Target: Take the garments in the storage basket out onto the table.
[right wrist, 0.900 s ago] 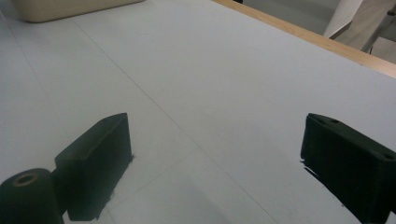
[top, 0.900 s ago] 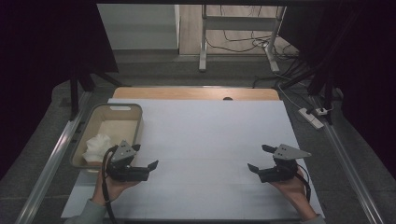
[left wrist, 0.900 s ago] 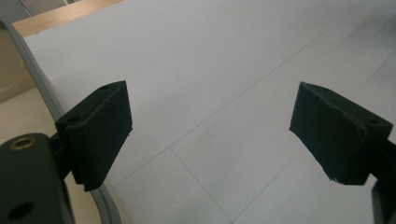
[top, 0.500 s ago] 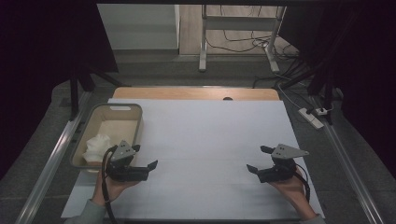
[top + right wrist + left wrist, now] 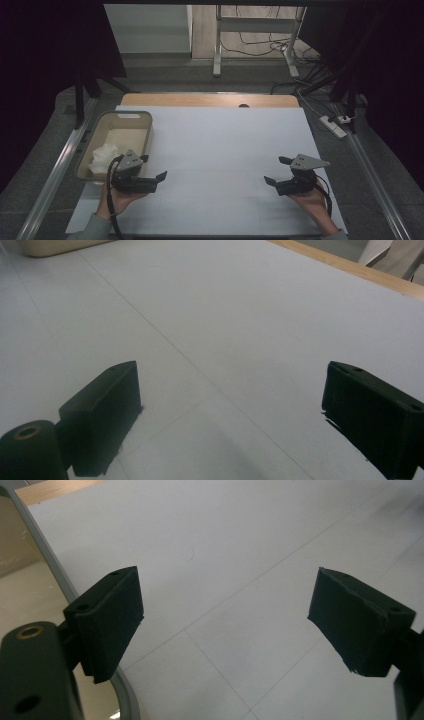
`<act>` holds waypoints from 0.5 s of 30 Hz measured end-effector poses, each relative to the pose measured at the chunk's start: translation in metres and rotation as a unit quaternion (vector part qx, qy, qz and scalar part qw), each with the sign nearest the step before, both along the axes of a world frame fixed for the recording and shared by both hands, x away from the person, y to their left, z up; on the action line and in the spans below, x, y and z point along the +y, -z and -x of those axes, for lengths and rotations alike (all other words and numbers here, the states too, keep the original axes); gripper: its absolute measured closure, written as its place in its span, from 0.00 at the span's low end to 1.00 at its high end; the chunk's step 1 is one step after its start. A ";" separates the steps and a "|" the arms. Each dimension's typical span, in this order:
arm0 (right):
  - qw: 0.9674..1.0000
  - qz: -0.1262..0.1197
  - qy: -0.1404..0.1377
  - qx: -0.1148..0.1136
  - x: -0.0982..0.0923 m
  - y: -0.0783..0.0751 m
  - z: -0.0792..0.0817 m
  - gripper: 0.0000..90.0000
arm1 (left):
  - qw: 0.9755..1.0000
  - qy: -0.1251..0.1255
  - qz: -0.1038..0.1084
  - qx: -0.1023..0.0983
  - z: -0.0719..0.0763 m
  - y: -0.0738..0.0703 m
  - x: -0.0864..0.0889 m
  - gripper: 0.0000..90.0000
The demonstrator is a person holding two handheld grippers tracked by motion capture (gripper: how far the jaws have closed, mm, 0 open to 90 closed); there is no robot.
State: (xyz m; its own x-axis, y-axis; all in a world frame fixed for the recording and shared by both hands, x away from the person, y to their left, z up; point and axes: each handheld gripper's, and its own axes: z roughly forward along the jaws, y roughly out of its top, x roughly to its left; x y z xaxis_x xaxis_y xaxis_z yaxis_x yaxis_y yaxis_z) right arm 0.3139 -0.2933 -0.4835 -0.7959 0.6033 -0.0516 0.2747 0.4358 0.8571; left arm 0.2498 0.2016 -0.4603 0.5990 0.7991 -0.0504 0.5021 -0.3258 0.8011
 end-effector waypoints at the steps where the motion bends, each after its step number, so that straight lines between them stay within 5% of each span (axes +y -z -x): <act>1: 1.000 0.001 0.000 -0.001 0.000 0.000 0.000 0.09 | 1.000 0.003 0.001 0.001 0.000 -0.001 0.001 0.16; 15: 1.000 0.001 0.005 -0.002 -0.001 0.001 0.000 0.11 | 1.000 -0.005 -0.011 -0.003 0.001 -0.005 0.006 0.16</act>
